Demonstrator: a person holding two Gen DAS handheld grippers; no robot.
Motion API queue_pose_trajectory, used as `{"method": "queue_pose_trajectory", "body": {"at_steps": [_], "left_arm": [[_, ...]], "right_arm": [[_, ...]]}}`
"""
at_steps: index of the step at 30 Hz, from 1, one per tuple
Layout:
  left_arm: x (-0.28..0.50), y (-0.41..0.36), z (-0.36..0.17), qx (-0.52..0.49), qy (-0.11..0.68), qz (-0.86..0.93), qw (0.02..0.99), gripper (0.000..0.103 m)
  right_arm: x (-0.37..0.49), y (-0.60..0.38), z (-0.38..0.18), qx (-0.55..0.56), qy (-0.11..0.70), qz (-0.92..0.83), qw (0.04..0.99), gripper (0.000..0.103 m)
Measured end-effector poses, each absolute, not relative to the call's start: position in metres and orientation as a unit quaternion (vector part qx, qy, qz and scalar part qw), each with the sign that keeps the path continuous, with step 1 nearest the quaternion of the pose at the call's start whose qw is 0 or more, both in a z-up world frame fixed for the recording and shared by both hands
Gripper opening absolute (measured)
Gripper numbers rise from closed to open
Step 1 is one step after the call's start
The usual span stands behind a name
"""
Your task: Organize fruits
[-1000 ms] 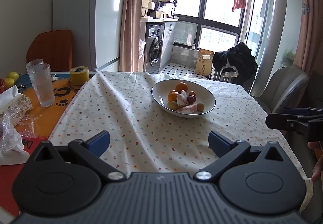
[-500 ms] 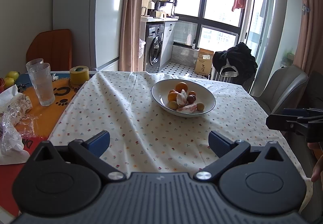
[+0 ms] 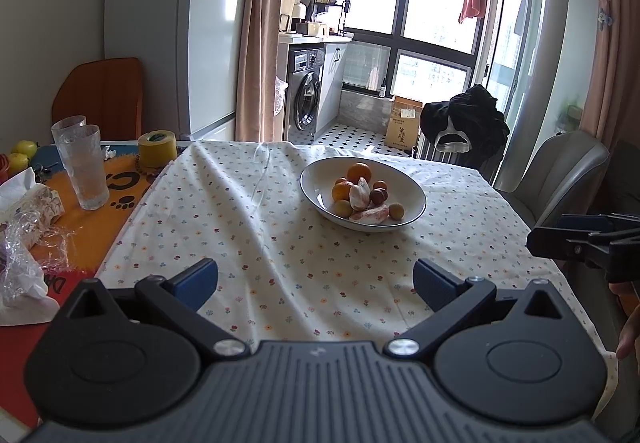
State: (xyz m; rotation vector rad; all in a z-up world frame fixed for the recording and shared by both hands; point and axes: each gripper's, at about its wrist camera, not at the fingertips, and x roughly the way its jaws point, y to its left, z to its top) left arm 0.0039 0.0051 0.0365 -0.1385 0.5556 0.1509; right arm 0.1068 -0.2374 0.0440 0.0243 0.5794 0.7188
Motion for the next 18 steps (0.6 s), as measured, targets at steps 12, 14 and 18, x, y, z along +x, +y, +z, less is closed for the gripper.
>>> {"method": "queue_pose_trajectory", "body": {"at_steps": [12,14,18], "left_arm": [[0.0027,0.0046,0.0364,-0.07,0.276,0.069,0.956,0.103],[0.0029,0.0036,0.0359,-0.069,0.277,0.068,0.956,0.103],[0.0037,0.0026,0.0336,-0.069,0.279,0.066,0.955,0.103]], "right_arm": [[0.1045,-0.2316,0.0418,-0.001,0.286,0.358,0.889,0.103],[0.1049,-0.2322,0.0413,0.0,0.287,0.358,0.889,0.103],[0.1052,-0.233,0.0402,0.001,0.289,0.358,0.888,0.103]]}}
